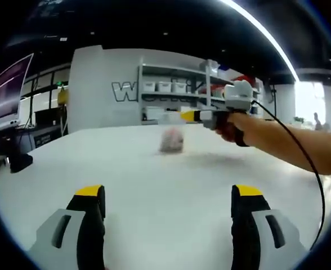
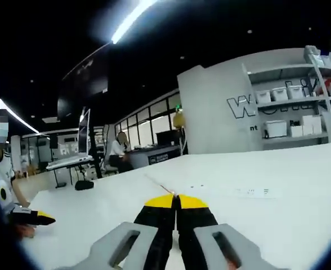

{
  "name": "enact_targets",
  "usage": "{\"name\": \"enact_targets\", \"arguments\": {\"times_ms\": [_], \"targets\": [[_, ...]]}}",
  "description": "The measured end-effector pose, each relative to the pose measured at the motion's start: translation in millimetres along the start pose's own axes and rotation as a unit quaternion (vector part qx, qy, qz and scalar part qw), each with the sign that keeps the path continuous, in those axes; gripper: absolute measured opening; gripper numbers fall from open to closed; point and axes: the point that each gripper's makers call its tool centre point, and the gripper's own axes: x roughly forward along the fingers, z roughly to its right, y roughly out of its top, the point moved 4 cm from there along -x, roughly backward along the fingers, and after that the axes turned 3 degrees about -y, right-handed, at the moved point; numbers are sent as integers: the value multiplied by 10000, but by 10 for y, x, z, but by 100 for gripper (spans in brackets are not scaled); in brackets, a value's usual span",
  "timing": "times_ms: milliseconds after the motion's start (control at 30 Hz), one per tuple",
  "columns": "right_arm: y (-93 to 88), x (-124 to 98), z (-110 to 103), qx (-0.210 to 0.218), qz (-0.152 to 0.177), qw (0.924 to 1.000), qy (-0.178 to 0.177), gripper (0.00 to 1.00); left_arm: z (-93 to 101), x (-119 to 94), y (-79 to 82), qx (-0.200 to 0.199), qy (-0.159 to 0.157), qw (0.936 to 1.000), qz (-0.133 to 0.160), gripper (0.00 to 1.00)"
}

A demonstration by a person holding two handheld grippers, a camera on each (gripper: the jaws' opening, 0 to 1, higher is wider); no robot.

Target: Open the resealable bag by pulling the two sides of the seal apart until the entire bag opening is separated and visibly accessible.

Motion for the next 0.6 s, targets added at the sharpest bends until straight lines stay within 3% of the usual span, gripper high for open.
{"name": "enact_targets", "arguments": {"times_ms": [600], "targets": [[57,-111,-46,322,115,9994,19,0,-3,5,6,-11,-3,10000,-8,92]]}}
